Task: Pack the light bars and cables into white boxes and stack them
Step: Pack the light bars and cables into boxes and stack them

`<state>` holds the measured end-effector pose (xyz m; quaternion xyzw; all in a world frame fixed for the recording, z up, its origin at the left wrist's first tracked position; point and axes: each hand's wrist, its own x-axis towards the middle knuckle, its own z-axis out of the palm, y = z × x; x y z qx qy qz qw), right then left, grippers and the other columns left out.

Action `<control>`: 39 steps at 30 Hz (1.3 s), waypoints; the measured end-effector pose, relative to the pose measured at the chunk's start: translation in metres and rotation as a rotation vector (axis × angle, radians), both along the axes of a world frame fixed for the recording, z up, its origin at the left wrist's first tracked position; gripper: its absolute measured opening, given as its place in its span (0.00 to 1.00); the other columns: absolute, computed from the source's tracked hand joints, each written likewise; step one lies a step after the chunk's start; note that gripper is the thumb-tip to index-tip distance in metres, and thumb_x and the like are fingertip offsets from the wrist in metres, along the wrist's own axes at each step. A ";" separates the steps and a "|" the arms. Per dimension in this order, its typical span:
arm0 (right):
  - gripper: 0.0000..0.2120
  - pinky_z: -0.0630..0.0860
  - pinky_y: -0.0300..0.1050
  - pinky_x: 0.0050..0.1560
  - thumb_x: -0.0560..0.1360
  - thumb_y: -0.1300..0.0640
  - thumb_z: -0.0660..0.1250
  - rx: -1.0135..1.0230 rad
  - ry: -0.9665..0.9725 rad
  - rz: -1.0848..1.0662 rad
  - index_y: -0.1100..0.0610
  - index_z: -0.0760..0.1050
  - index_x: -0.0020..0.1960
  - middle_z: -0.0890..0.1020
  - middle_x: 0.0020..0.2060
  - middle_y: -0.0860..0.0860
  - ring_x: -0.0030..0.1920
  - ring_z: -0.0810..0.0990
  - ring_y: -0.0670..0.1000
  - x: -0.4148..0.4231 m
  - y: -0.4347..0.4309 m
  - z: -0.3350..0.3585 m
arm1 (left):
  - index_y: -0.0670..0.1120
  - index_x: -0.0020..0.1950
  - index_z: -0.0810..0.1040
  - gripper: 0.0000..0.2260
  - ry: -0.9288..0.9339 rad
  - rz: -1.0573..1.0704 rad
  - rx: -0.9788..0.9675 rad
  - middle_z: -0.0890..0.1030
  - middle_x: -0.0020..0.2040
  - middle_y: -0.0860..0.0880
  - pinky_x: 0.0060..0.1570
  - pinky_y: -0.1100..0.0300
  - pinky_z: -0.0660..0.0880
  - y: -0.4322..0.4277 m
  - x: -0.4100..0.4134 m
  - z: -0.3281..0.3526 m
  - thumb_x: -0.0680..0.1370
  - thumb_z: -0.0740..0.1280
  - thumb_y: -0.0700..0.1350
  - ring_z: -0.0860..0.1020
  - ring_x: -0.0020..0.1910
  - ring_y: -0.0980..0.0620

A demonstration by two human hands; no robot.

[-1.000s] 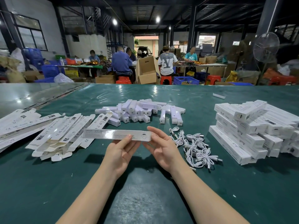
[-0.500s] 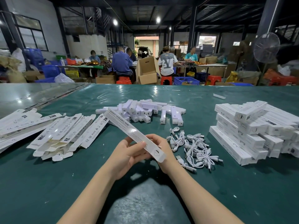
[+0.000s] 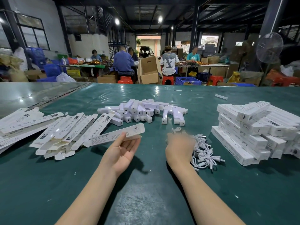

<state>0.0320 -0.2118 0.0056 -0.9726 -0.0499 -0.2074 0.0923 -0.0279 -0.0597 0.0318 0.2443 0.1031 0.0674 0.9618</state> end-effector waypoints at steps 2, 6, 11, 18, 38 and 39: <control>0.14 0.58 0.47 0.49 0.74 0.63 0.56 0.047 -0.048 0.038 0.52 0.73 0.57 0.79 0.54 0.50 0.57 0.68 0.55 0.000 0.001 0.000 | 0.36 0.42 0.74 0.10 0.001 -0.001 0.000 0.83 0.34 0.39 0.34 0.51 0.79 0.000 0.000 0.001 0.80 0.59 0.39 0.83 0.31 0.45; 0.06 0.64 0.43 0.43 0.73 0.63 0.64 0.672 -0.076 0.259 0.54 0.77 0.46 0.80 0.39 0.49 0.43 0.72 0.49 -0.005 0.007 0.002 | 0.37 0.43 0.75 0.10 0.001 -0.016 0.010 0.83 0.35 0.40 0.37 0.51 0.79 0.003 0.000 0.000 0.80 0.59 0.40 0.83 0.32 0.46; 0.12 0.77 0.39 0.32 0.72 0.72 0.65 1.632 0.225 0.477 0.56 0.69 0.41 0.77 0.32 0.54 0.27 0.77 0.48 -0.015 0.019 0.011 | 0.38 0.43 0.75 0.10 0.028 -0.034 0.053 0.83 0.35 0.42 0.35 0.53 0.80 0.004 0.002 -0.002 0.80 0.59 0.41 0.83 0.33 0.48; 0.11 0.79 0.36 0.35 0.73 0.71 0.64 1.908 0.462 0.583 0.55 0.73 0.45 0.83 0.30 0.50 0.31 0.81 0.44 -0.020 0.026 0.016 | 0.40 0.43 0.76 0.11 0.047 -0.043 0.159 0.83 0.33 0.45 0.35 0.58 0.80 0.000 0.005 -0.005 0.81 0.58 0.40 0.83 0.31 0.51; 0.11 0.79 0.35 0.39 0.70 0.74 0.67 1.515 0.420 0.686 0.58 0.79 0.41 0.83 0.33 0.48 0.33 0.81 0.43 -0.021 0.027 0.010 | 0.36 0.45 0.76 0.11 -0.001 0.012 0.116 0.84 0.35 0.42 0.37 0.59 0.80 -0.007 0.005 -0.006 0.81 0.57 0.39 0.83 0.34 0.50; 0.11 0.79 0.35 0.39 0.70 0.73 0.67 1.502 0.414 0.685 0.58 0.79 0.40 0.83 0.32 0.47 0.33 0.81 0.43 -0.020 0.027 0.010 | 0.36 0.45 0.76 0.11 -0.006 0.018 0.117 0.84 0.35 0.42 0.37 0.60 0.81 -0.007 0.005 -0.007 0.81 0.57 0.39 0.83 0.34 0.51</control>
